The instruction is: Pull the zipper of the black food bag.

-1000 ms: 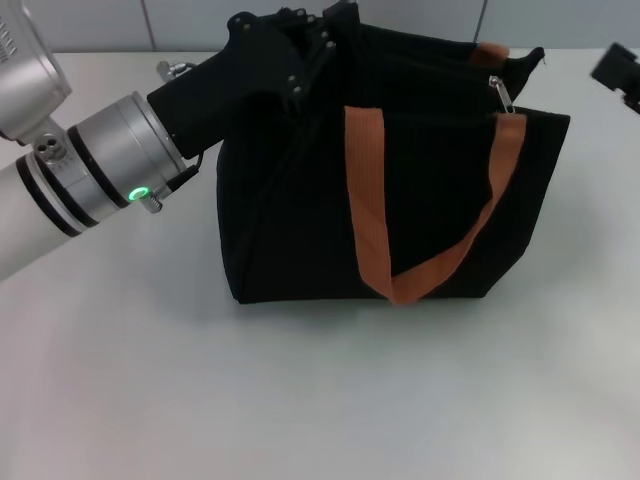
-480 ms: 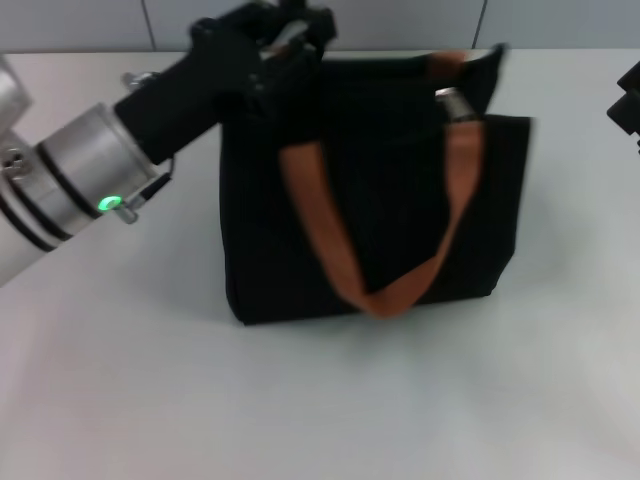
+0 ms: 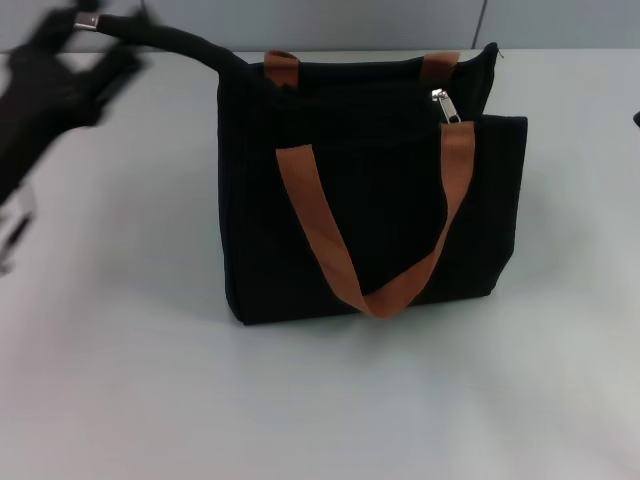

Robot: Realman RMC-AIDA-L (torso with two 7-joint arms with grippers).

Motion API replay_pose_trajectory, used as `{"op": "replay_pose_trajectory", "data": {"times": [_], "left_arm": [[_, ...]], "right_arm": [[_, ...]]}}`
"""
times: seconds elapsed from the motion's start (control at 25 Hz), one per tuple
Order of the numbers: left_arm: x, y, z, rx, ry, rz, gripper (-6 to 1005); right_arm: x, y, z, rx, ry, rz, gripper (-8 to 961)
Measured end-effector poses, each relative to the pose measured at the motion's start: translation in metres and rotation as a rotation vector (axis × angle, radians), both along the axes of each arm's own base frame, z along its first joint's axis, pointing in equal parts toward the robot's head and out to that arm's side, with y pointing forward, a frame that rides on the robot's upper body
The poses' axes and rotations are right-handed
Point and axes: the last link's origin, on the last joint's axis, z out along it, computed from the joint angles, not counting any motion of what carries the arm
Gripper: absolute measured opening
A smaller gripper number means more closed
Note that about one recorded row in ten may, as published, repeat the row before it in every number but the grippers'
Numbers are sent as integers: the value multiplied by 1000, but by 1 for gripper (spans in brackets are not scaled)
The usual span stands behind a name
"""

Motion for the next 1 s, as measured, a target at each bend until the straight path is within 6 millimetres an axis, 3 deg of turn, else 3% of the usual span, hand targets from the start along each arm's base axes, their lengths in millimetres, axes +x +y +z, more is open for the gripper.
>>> {"op": "replay_pose_trajectory", "data": {"times": [0.16,0.32,0.36,0.44,0.64,1.0], "left_arm": [[-35,-29,23,98,-34,108,783],[-42,-35,27,113,-38,127,783],[-56,-55,39,147,-40,150,783],[-55,-74,40,94,5,63,783],[-36,-95,20,-152,142,-208,783],[-18,-93,-30,-474,332,-400,783]], "right_arm": [[4,-4,3,26,1,-12,766],[2,-6,4,47,-6,7,767],[0,-5,3,51,-13,23,767],[-4,-5,1,52,-44,63,768],[-11,-5,-9,-50,-206,184,768],[-16,-9,-50,-356,-414,339,767]]}}
